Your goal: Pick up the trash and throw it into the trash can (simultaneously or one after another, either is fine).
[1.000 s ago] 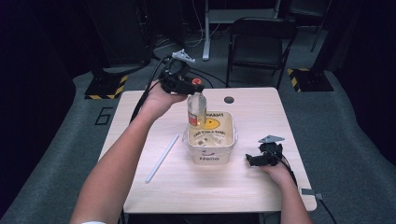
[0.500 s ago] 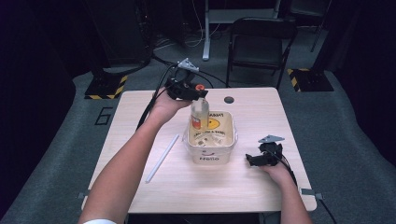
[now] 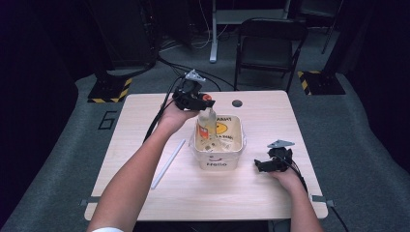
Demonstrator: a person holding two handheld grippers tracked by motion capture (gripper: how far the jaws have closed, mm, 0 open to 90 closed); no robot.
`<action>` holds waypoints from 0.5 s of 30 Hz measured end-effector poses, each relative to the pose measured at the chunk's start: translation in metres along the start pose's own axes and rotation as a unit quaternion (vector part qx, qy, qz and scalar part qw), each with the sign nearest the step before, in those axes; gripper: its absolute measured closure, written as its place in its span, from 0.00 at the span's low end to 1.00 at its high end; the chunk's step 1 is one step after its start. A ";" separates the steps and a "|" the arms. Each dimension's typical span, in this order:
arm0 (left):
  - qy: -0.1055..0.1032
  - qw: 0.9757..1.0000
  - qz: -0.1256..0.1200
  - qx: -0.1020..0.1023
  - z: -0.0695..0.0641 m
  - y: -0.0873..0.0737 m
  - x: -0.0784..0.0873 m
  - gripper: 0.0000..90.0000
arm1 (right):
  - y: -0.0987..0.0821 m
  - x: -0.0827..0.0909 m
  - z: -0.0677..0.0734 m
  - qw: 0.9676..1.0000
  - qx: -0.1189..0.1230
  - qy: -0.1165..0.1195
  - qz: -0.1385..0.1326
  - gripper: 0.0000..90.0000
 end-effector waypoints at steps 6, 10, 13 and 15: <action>-0.001 1.000 -0.001 0.006 0.002 -0.008 -0.007 0.70 | 0.000 0.000 0.000 1.000 0.000 0.000 0.000 0.00; -0.001 1.000 -0.001 0.009 0.004 -0.013 -0.013 0.70 | 0.000 0.000 0.000 1.000 0.000 0.000 0.000 0.00; 0.000 1.000 -0.002 0.012 0.004 -0.018 -0.020 0.70 | 0.000 0.000 0.000 1.000 0.000 0.000 0.000 0.00; 0.000 1.000 -0.001 0.013 0.005 -0.020 -0.022 0.70 | 0.000 0.000 0.000 1.000 0.000 0.000 0.000 0.00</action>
Point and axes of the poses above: each handheld gripper's, and its own axes: x roughly backward along the jaws, y roughly out of its top, z roughly to its left, the point moved 3 cm from there along -x, roughly forward along the jaws, and after that the axes turned 11 degrees about z, right-handed, at the moved point
